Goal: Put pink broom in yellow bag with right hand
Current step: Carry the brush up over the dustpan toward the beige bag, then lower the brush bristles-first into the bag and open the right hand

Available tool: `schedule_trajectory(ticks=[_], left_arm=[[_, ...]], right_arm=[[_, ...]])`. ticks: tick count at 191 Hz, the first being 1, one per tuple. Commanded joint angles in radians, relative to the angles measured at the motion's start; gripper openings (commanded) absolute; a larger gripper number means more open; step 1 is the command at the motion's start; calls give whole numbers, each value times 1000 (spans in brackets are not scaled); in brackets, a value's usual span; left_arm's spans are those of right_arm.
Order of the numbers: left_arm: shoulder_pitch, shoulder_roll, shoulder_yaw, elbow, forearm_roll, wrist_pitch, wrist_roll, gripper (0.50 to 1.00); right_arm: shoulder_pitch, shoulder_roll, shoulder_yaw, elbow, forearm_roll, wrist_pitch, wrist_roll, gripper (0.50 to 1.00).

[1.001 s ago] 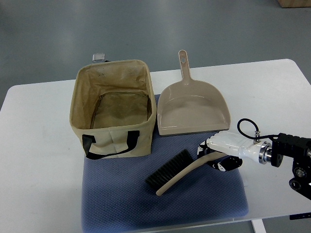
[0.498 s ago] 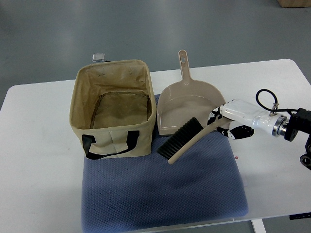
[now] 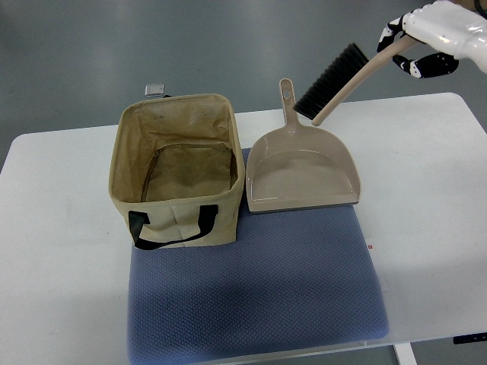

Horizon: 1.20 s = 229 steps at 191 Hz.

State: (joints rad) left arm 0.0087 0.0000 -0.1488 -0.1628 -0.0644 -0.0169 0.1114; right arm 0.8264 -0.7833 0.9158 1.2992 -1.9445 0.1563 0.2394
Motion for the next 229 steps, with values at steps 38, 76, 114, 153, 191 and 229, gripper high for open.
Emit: schedule_trajectory(ticks=[38, 76, 114, 153, 191, 229], left_arm=[[0, 0, 0, 0, 0, 0, -1, 1000], [-1, 0, 0, 0, 0, 0, 1, 1000], [0, 0, 0, 0, 0, 0, -1, 1000], [-1, 0, 0, 0, 0, 0, -1, 1000], [0, 0, 0, 0, 0, 0, -1, 1000], [0, 0, 0, 0, 0, 0, 1, 1000]], right_arm=[[266, 118, -130, -64, -7, 40, -12, 500], [324, 256, -212, -63, -7, 42, -40, 500], [326, 352, -267, -63, -10, 32, -43, 500], [307, 417, -267, -63, -1, 28, -38, 715], [287, 441, -256, -63, 1, 26, -37, 903], [258, 424, -241, -64, 88, 26, -45, 907]])
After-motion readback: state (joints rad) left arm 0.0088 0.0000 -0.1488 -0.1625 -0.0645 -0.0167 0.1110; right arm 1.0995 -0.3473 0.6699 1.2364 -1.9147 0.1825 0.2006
